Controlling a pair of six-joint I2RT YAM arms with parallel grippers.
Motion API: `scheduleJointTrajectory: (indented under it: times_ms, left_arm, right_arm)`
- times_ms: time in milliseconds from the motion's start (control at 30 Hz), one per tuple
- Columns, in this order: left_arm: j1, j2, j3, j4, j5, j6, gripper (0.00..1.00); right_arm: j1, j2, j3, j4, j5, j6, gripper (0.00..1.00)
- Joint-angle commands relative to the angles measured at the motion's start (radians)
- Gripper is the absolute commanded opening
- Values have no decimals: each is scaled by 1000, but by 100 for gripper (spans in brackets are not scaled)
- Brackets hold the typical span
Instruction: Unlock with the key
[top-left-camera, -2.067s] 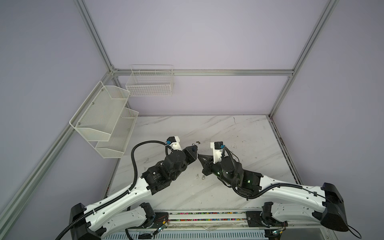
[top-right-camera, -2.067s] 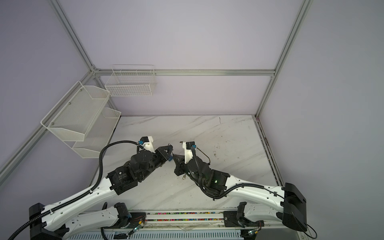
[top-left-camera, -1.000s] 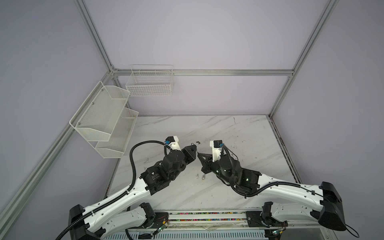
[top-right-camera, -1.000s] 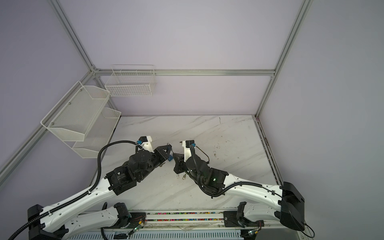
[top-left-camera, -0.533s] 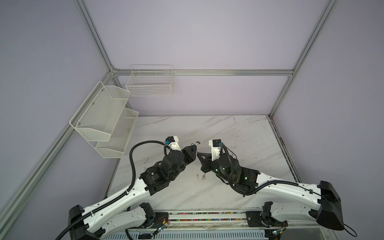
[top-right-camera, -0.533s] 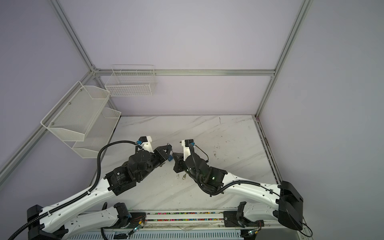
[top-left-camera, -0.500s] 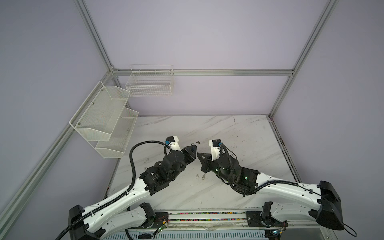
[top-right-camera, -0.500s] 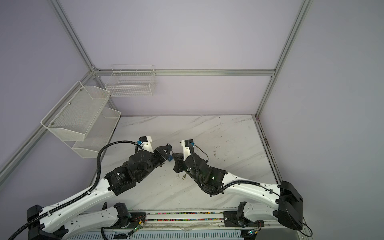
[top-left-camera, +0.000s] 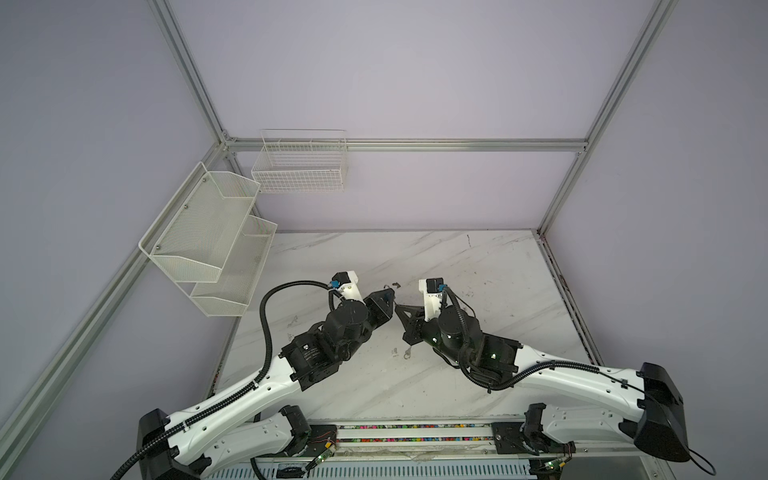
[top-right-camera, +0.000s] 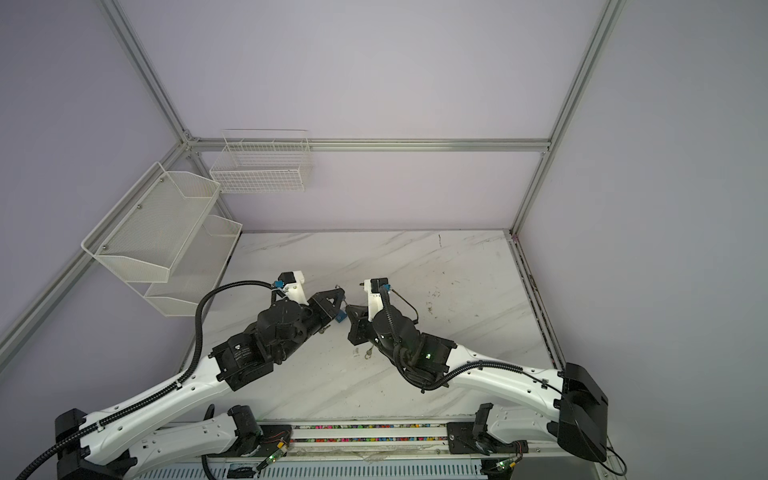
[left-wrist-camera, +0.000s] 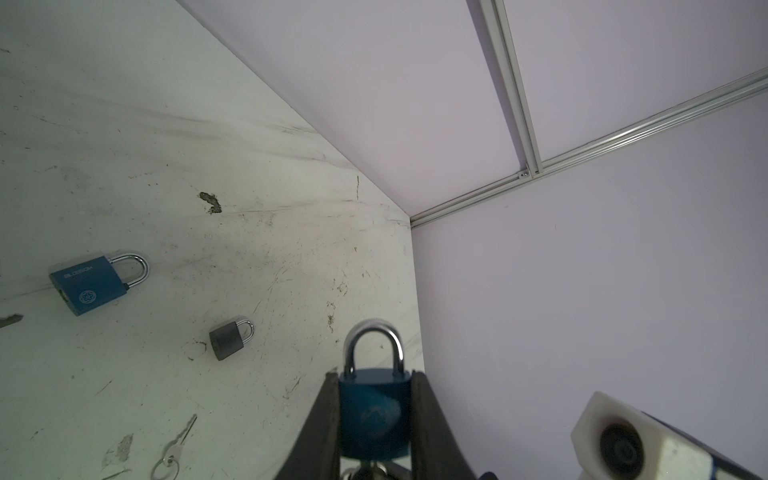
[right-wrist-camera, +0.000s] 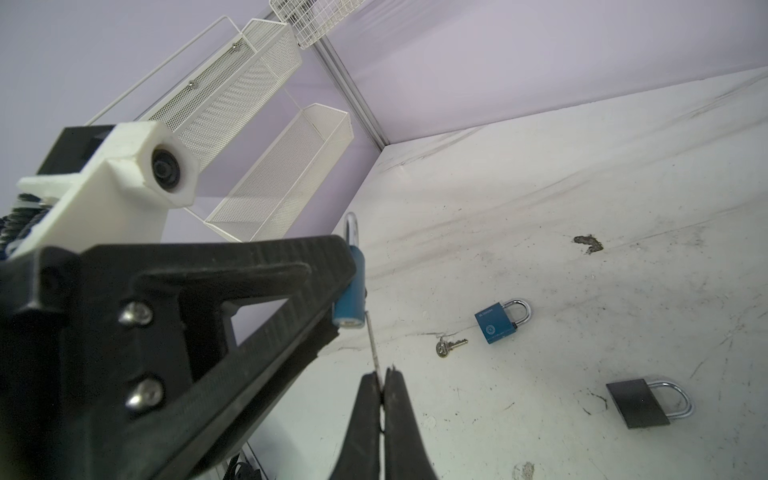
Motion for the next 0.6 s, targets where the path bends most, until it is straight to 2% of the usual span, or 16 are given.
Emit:
scheduleJointTrajectory:
  times_ms: [0,567]
  left_arm:
    - [0,5,17,18,-4,27,0]
    - [0,-15,24,-10,-44,43,0]
  right_arm:
    - [1,-28,6,23,-12,-12,0]
    - [0,-33,-11,37,-42,-17,0]
